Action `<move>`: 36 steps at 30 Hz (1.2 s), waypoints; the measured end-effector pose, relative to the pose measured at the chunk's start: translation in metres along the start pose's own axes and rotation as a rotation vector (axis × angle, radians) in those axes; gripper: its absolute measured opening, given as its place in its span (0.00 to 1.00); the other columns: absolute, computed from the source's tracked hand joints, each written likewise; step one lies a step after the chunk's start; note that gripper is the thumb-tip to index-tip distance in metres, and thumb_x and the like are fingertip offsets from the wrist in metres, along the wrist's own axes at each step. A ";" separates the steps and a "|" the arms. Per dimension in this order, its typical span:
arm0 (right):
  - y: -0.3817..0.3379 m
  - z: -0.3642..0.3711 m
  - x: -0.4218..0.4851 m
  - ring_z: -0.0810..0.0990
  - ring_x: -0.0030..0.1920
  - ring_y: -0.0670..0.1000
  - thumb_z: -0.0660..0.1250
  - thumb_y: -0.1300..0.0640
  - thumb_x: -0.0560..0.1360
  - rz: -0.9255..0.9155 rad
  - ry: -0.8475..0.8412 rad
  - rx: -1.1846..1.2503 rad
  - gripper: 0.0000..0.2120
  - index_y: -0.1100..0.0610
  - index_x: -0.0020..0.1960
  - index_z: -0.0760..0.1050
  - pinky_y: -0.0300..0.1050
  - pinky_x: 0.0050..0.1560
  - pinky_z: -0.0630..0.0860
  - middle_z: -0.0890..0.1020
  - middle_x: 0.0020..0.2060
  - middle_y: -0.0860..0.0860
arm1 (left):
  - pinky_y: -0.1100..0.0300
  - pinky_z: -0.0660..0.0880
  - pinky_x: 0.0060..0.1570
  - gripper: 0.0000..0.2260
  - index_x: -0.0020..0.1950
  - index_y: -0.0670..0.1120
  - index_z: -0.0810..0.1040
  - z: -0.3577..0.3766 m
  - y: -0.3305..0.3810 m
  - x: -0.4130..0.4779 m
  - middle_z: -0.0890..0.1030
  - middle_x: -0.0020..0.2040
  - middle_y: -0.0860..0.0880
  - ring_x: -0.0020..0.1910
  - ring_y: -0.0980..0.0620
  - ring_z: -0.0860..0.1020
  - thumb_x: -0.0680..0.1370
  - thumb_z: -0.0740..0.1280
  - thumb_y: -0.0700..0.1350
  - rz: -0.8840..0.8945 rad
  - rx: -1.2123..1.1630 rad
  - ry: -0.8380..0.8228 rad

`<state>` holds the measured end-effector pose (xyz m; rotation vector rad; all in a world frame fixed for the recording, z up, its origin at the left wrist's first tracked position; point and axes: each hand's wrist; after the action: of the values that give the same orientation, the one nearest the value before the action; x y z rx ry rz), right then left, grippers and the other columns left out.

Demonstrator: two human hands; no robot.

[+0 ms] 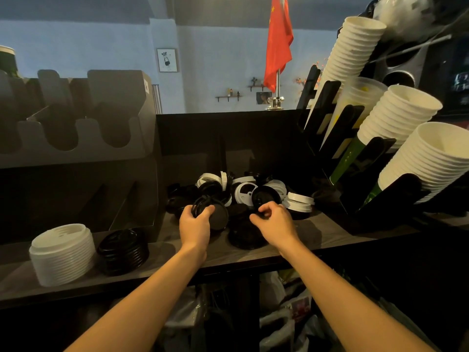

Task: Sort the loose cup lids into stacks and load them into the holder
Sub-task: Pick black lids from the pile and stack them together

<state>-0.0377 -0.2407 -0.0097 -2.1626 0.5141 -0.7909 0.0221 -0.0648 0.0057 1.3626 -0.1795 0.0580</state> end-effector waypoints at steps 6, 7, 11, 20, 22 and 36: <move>-0.009 0.005 0.009 0.71 0.60 0.49 0.68 0.48 0.77 -0.223 0.038 -0.100 0.15 0.49 0.62 0.74 0.45 0.55 0.73 0.72 0.59 0.47 | 0.60 0.77 0.45 0.06 0.54 0.45 0.78 0.000 0.000 0.003 0.83 0.50 0.45 0.50 0.50 0.82 0.80 0.70 0.45 0.035 -0.002 0.017; -0.012 0.009 0.010 0.71 0.62 0.49 0.68 0.47 0.77 -0.303 0.008 -0.148 0.17 0.50 0.64 0.73 0.45 0.58 0.72 0.72 0.60 0.47 | 0.57 0.79 0.49 0.05 0.54 0.46 0.78 0.000 0.000 0.004 0.83 0.50 0.45 0.51 0.49 0.82 0.79 0.70 0.45 0.048 -0.007 0.039; -0.021 0.021 0.016 0.67 0.69 0.52 0.66 0.41 0.77 -0.344 -0.225 -0.318 0.24 0.47 0.70 0.70 0.49 0.67 0.67 0.71 0.68 0.48 | 0.51 0.79 0.52 0.04 0.50 0.45 0.77 -0.003 0.000 0.007 0.82 0.50 0.44 0.50 0.46 0.81 0.79 0.69 0.45 0.065 -0.038 0.129; -0.010 0.017 0.018 0.72 0.64 0.51 0.69 0.43 0.76 -0.250 -0.250 -0.236 0.15 0.47 0.59 0.74 0.51 0.60 0.75 0.73 0.61 0.47 | 0.55 0.77 0.48 0.04 0.49 0.45 0.77 0.000 -0.001 0.007 0.81 0.49 0.43 0.49 0.46 0.80 0.79 0.68 0.45 0.035 -0.017 0.116; -0.011 0.019 0.020 0.70 0.66 0.52 0.67 0.42 0.77 -0.221 -0.278 -0.262 0.21 0.46 0.67 0.71 0.52 0.62 0.73 0.73 0.64 0.48 | 0.51 0.78 0.51 0.04 0.50 0.45 0.78 -0.001 -0.001 0.006 0.82 0.51 0.41 0.51 0.43 0.81 0.79 0.68 0.45 0.032 -0.005 0.109; -0.022 0.028 0.026 0.77 0.61 0.52 0.62 0.31 0.75 -0.038 -0.209 -0.069 0.32 0.52 0.69 0.71 0.49 0.58 0.76 0.78 0.63 0.49 | 0.57 0.75 0.47 0.04 0.52 0.43 0.79 0.001 -0.001 0.006 0.81 0.51 0.40 0.48 0.48 0.79 0.80 0.67 0.44 0.041 0.033 0.070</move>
<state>0.0026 -0.2276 0.0031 -2.2931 0.3987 -0.5657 0.0283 -0.0662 0.0063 1.3881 -0.1488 0.1435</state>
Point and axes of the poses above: each hand's wrist, its own x-axis towards the middle knuckle, its own z-axis out of the palm, y = z × x
